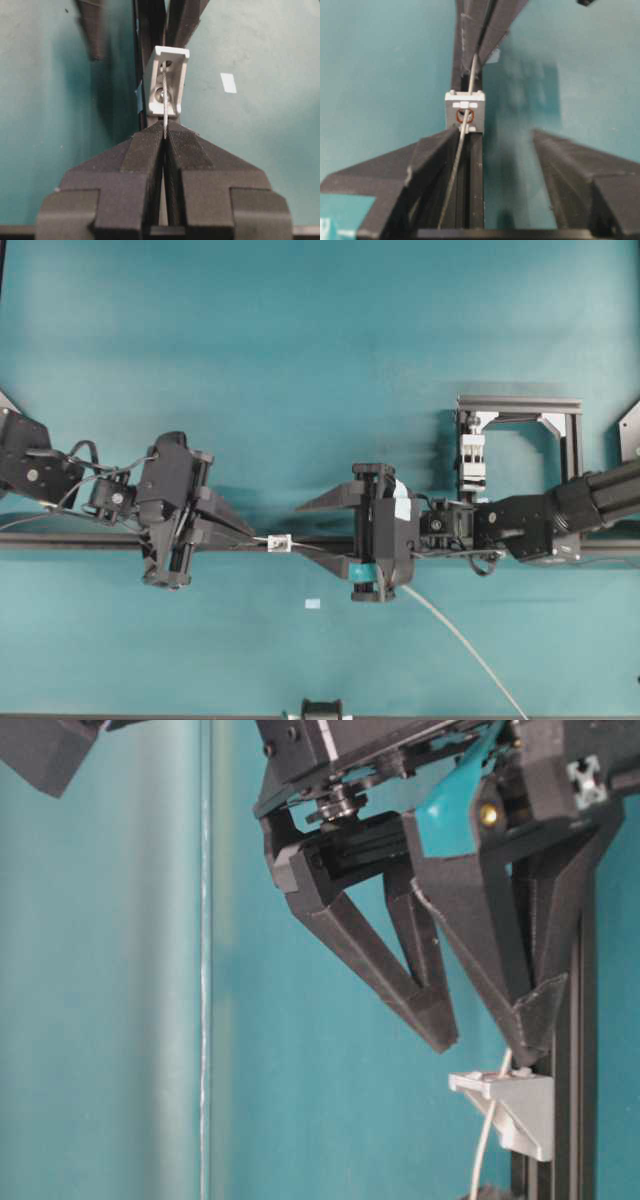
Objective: Insert the wire into the hole on the left side and pull it with the left arm.
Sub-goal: 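Close the left gripper on the wire tip past the bracket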
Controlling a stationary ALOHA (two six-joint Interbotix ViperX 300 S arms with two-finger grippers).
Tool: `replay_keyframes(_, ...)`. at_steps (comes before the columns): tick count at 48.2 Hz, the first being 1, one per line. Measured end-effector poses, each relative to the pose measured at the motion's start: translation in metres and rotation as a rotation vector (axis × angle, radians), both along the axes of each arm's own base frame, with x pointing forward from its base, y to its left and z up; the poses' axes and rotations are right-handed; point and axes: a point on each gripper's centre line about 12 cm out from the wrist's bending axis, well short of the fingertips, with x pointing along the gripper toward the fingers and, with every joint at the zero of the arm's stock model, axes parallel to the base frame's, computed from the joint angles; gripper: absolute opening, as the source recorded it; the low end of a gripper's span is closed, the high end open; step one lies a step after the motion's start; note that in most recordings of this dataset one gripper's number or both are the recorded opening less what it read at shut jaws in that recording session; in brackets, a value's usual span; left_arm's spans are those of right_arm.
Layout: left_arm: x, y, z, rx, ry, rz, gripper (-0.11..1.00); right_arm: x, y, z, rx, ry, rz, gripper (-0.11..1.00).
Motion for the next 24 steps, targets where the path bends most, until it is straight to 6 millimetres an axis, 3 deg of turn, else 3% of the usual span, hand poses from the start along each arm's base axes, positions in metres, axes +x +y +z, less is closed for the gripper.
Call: replay_keyframes(24,-0.041,0.002,0.018,0.009,0.114,-0.03,-0.1,-0.01,-0.002,0.005,-0.002,0.006,0.006,0.74)
